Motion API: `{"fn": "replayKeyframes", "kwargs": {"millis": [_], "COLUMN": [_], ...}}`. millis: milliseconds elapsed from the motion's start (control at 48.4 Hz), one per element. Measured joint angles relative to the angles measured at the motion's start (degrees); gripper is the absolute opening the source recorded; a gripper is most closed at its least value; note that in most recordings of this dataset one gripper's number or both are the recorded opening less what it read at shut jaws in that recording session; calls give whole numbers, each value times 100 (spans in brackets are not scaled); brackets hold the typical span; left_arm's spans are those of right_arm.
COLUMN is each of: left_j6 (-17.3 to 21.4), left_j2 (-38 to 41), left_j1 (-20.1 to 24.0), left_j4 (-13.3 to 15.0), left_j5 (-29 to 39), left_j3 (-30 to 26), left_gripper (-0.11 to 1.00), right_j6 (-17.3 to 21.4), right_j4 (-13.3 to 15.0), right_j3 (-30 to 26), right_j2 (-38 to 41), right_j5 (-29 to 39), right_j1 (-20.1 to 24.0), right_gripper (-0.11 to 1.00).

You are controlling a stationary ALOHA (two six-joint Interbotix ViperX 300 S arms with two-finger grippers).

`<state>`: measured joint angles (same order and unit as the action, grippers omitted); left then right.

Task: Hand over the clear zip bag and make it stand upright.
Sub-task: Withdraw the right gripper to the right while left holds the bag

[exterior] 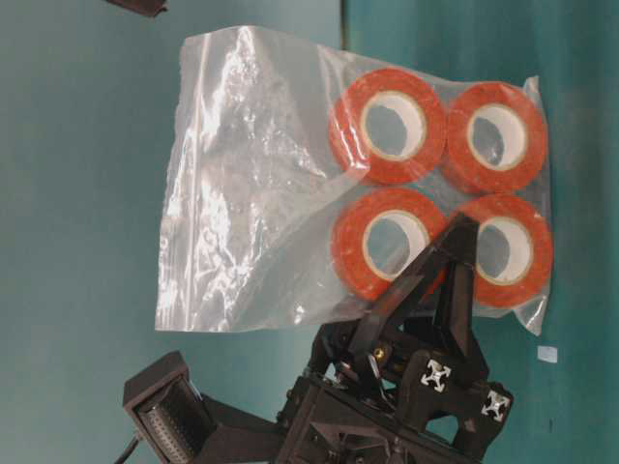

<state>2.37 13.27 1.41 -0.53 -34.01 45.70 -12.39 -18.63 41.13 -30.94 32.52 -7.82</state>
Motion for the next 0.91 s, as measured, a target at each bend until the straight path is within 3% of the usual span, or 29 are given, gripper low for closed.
{"fn": "replayKeyframes", "kwargs": {"millis": [909], "left_j6": [0], "left_j2": [0], "left_j1": [9], "left_j4": [0], "left_j5": [0], "left_j3": [0], "left_gripper": [22], "right_j6": [0], "right_j4": [0], "right_j3": [79], "right_j2": [0], "right_j5": [-149], "right_j1": [79], "right_gripper": [86]}}
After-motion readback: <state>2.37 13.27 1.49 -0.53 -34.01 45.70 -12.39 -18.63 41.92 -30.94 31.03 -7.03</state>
